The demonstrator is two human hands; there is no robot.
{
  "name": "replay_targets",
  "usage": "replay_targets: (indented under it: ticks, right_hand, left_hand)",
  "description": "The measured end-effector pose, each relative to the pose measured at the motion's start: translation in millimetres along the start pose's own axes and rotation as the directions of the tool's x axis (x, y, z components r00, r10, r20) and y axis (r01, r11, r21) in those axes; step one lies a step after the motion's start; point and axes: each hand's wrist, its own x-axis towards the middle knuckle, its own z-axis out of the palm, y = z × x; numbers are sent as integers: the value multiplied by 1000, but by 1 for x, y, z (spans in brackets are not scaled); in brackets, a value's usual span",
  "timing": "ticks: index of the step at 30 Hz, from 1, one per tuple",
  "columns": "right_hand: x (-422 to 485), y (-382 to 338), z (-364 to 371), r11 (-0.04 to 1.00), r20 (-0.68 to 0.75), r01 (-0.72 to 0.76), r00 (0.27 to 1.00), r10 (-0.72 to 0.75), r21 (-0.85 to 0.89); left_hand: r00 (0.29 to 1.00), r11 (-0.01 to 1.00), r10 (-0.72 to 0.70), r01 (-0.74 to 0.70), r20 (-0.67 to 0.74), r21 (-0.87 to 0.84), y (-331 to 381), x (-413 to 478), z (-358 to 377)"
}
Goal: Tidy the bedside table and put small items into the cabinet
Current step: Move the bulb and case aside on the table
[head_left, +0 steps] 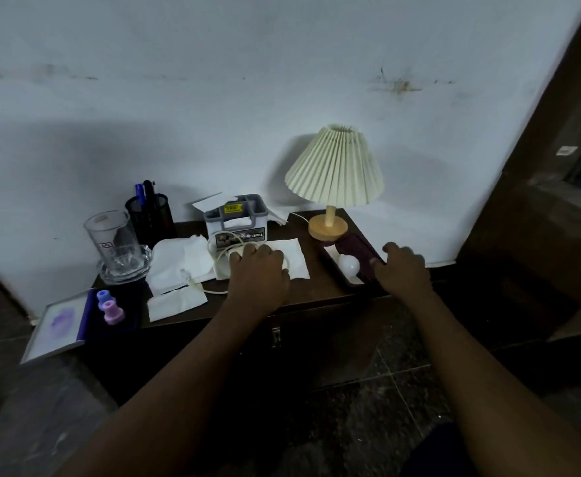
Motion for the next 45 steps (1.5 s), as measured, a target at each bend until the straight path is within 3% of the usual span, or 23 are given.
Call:
replay_targets:
  ticks: [3,6,10,15,19,21,24,28,30,33,36,38,43,45]
  right_hand:
    - [2,-16,-5,988,-123,116,984,-129,-103]
    - [4,-30,0,965,-47,212,974,-221,-152]
    - [1,-39,12,964,48,213,977,-208,-158]
    - [-4,-54,4,965,-47,206,975,-216,-163]
    - [-16,-79,0,954,-189,299,936,-295,-11]
    - [-22,-96,8,930,-153,369,919,-364,4]
    - [-26,-116,30,899,-14,401,912,-410,-175]
    - [-21,-126,42,895,-19,371,922,-387,-247]
    - [-20,-127,33,931,-102,340,930,-354,-131]
    - [-23,-124,8,885,-194,309,947,-255,348]
    - [-37,-124,-11,727,27,143,976,-217,672]
    - [-46,-120,-10,656,167,-1,967,-191,755]
    - [-36,-87,-21,548,161,-168,985,61,819]
    - [-26,-68,-30,490,176,-237,970,169,839]
  left_hand:
    - [995,995,-97,96,18,32,-14,-1,1]
    - [984,990,-141,140,109,13,-18,-7,5]
    - [980,987,-151,158,130,-41,-17,-14,8]
    - [983,981,-163,170,81,-92,-20,-12,3]
    - [982,967,-180,189,66,-173,-29,-11,-6]
    - [984,962,-170,178,52,-209,-35,-10,-10]
    - [983,939,-182,183,33,-291,-41,-11,-19]
    - [950,799,-312,271,16,-537,-44,-13,-30]
    - [940,732,-340,283,27,-620,-43,-14,-30]
    - [932,672,-363,269,10,-690,-31,-12,-26]
    - [960,769,-269,162,-82,-619,1,-9,-19]
    - [977,822,-170,67,-130,-566,29,-11,-15]
    - [976,856,56,-156,-213,-492,75,-11,-8]
    - [976,849,92,-181,-199,-497,85,-11,-2]
